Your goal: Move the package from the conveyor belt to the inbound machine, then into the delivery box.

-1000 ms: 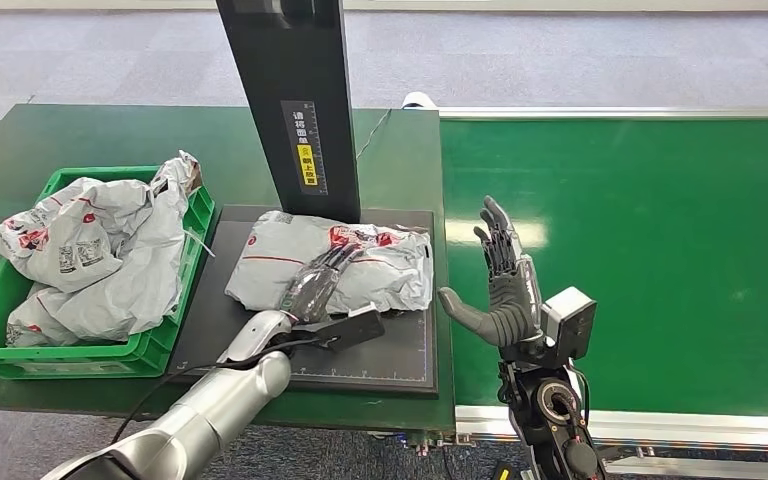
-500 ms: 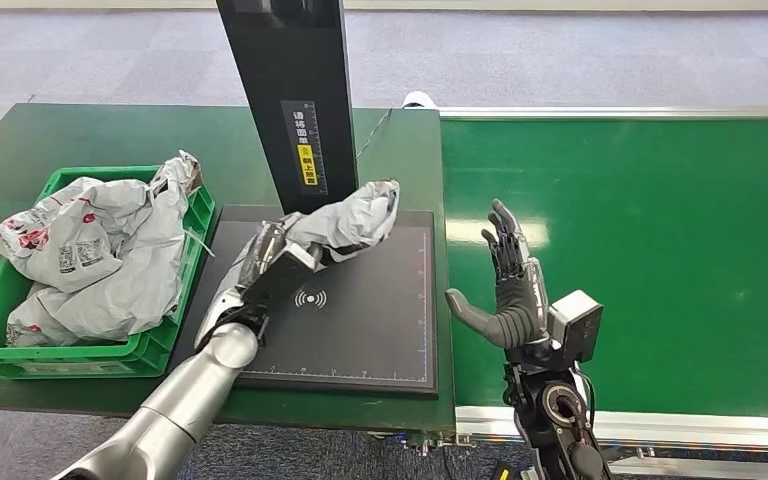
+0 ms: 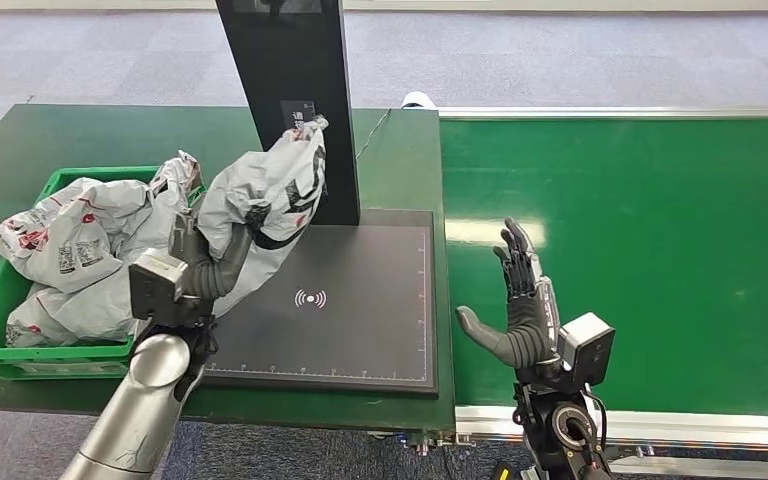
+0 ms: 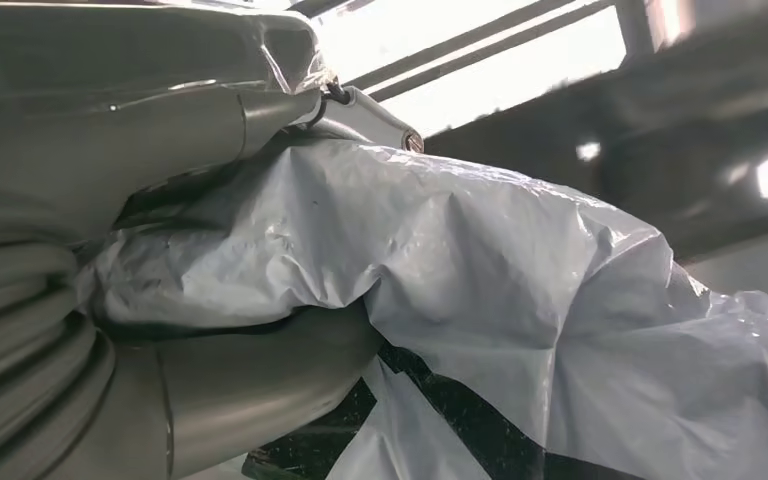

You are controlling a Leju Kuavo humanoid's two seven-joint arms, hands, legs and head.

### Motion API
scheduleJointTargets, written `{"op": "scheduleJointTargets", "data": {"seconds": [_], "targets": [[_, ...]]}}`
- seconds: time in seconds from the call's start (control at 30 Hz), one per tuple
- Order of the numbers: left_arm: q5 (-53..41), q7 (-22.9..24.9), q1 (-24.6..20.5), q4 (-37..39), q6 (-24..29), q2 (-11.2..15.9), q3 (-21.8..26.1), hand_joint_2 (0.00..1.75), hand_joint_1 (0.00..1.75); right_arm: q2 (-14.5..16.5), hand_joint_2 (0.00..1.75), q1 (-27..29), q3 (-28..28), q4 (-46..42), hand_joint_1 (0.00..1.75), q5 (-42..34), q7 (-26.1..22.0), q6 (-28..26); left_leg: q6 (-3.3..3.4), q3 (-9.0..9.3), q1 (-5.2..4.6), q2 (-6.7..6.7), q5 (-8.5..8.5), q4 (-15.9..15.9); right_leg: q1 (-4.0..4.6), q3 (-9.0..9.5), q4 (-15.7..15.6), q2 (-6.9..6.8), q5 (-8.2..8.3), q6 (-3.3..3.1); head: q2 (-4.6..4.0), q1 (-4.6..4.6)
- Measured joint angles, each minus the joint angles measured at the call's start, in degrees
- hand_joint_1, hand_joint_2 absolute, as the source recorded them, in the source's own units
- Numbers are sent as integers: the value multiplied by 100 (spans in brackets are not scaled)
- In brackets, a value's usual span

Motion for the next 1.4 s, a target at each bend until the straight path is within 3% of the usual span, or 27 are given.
{"op": "scheduleJointTargets", "data": {"seconds": [0.17,0.4,0.63,0.77,0.9,1.17,1.4], "targets": [[857,-106,173,-784,-167,106,393,175,175,4,175,233,-131,-194,0,110,-31,-56,0,-5,2,-2,0,-1,2,-4,0,0,-1,-1,0,-1],[1909,184,246,-1644,-581,254,1240,175,175,3,175,283,-302,-319,0,112,52,44,-1,-4,1,0,0,-3,1,-4,0,0,-2,-1,0,0],[2373,574,66,-1727,-938,548,2102,175,175,11,175,278,-353,-313,0,127,67,106,-2,-1,3,2,1,-3,3,-4,1,1,-1,-2,0,1],[2273,624,-7,-1714,-782,611,2325,175,175,34,175,272,-361,-312,0,131,67,115,-2,-4,3,3,1,-3,3,-5,1,1,-2,-2,0,2],[2093,837,-350,-1409,-274,968,2628,175,175,54,175,259,-367,-305,0,132,67,118,-3,-4,4,5,2,-3,5,-7,1,2,-1,-2,0,3],[1550,1058,-1235,142,371,1874,2999,175,175,75,175,185,-369,-302,0,131,101,143,-13,-3,15,21,8,-4,15,-9,6,12,1,-6,0,1],[1378,917,-1401,947,728,2105,3259,175,174,98,175,158,-370,-302,0,129,117,143,-14,-5,13,26,7,-3,13,-13,5,20,1,-7,0,1]]}}
